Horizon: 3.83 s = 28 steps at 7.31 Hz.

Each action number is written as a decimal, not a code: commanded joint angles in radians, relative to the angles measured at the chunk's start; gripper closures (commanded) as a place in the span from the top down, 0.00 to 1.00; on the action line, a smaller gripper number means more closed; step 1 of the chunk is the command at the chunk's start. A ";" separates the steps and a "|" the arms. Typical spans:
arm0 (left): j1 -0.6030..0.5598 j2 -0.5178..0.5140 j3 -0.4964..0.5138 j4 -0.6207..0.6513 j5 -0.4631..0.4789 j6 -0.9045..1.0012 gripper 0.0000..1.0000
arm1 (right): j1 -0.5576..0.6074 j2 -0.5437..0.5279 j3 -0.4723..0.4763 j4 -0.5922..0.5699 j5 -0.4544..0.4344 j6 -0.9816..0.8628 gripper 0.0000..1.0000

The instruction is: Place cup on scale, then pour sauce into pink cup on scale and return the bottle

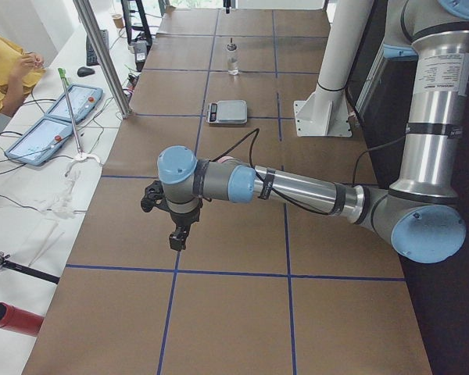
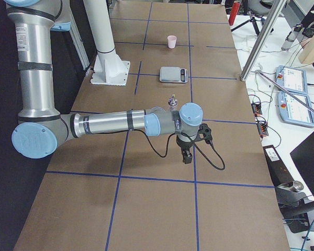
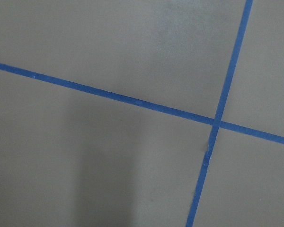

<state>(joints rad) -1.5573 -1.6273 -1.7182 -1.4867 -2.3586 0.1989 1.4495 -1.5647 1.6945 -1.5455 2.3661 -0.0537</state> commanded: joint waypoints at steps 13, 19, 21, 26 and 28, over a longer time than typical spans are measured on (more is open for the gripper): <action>0.560 -0.190 -0.004 -0.207 -0.011 -0.800 0.99 | -0.043 -0.014 -0.001 0.102 0.010 0.000 1.00; 0.668 -0.191 0.002 -0.205 0.010 -0.834 0.86 | -0.046 -0.014 0.002 0.104 0.010 0.000 1.00; 0.680 -0.191 0.008 -0.205 0.010 -0.832 0.75 | -0.049 -0.014 0.001 0.104 0.010 0.000 1.00; 0.686 -0.192 0.017 -0.204 0.030 -0.832 0.00 | -0.049 -0.014 0.002 0.104 0.010 -0.001 1.00; 0.684 -0.206 0.014 -0.198 0.032 -0.884 0.00 | -0.051 -0.014 0.001 0.104 0.009 -0.001 1.00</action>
<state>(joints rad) -0.8716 -1.8232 -1.7022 -1.6886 -2.3288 -0.6500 1.4000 -1.5785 1.6972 -1.4420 2.3759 -0.0545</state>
